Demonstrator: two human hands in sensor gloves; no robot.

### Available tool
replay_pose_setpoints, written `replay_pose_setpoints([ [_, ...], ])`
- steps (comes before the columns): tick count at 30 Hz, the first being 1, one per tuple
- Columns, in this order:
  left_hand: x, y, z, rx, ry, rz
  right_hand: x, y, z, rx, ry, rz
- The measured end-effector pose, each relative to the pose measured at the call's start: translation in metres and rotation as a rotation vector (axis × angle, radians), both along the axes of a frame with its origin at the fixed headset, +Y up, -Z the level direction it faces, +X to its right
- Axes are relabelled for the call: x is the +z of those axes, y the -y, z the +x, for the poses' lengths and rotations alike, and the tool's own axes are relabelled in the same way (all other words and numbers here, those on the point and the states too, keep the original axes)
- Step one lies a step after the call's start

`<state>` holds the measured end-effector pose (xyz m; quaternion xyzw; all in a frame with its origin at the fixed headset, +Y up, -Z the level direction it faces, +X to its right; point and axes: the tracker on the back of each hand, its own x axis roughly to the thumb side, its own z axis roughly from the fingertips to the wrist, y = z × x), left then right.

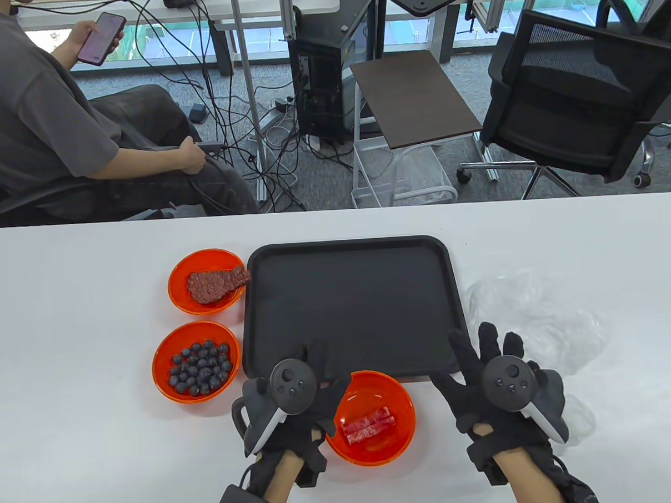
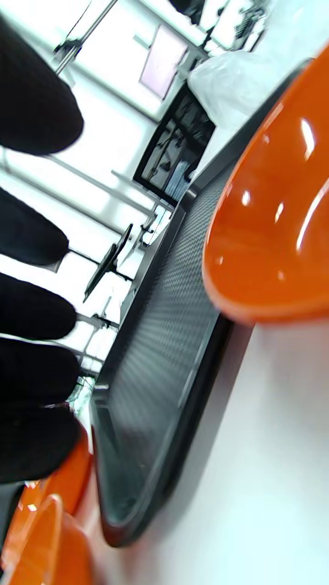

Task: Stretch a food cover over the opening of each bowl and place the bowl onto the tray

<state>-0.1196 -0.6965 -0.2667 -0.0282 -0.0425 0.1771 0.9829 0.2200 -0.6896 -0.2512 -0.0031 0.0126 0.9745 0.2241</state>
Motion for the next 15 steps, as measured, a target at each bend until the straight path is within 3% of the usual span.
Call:
replay_pose_setpoints([
  [3, -0.005, 0.012, -0.007, -0.127, -0.021, -0.069, 0.003, -0.008, 0.016, 0.005, 0.018, 0.005],
  [8, -0.011, 0.035, -0.012, -0.118, -0.040, -0.235, 0.012, -0.011, 0.047, 0.008, 0.045, 0.024],
  [12, -0.009, 0.037, -0.015, -0.123, -0.060, -0.256, 0.018, -0.009, 0.067, -0.043, 0.048, -0.016],
  [15, -0.007, 0.037, -0.017, -0.113, -0.072, -0.269, 0.024, -0.001, 0.078, 0.017, 0.063, -0.090],
])
